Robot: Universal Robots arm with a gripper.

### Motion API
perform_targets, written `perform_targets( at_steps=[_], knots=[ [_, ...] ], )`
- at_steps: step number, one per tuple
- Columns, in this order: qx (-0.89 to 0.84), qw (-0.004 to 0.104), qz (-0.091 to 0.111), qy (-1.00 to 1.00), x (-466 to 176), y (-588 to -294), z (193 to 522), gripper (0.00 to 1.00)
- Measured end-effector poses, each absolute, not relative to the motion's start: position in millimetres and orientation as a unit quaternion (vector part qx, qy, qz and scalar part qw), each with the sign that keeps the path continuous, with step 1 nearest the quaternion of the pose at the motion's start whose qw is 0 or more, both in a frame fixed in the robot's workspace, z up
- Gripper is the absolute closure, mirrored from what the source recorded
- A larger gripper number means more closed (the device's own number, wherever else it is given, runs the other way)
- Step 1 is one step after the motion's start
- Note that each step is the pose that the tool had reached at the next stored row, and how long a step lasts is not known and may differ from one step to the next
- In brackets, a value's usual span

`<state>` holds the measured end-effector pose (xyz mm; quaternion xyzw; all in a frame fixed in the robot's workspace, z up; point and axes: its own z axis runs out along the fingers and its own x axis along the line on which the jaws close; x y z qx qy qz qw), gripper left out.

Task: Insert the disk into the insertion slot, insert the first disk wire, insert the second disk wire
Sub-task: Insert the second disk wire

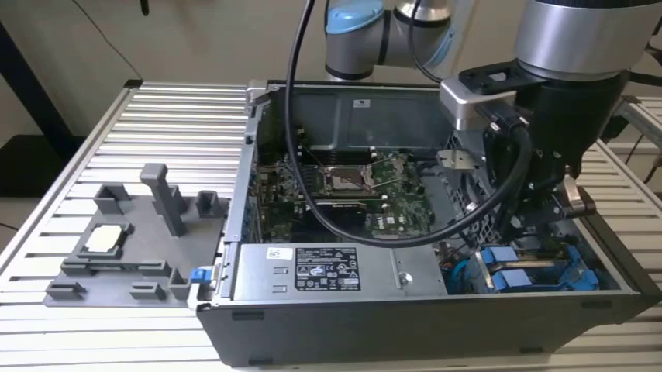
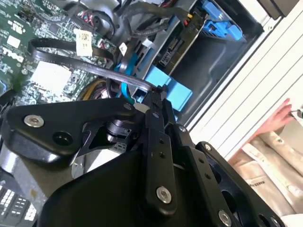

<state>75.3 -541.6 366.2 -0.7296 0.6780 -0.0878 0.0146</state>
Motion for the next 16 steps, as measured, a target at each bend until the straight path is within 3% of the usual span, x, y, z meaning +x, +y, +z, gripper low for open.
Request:
perform_targets(
  at_steps=[3,4,16],
  knots=[
    [-0.729,0.034,-0.070,0.680,75,-543,366,0.84],
    [-0.729,0.035,-0.068,0.680,76,-545,366,0.84],
    [-0.730,0.018,-0.049,0.681,98,-559,365,0.84]
  ],
)
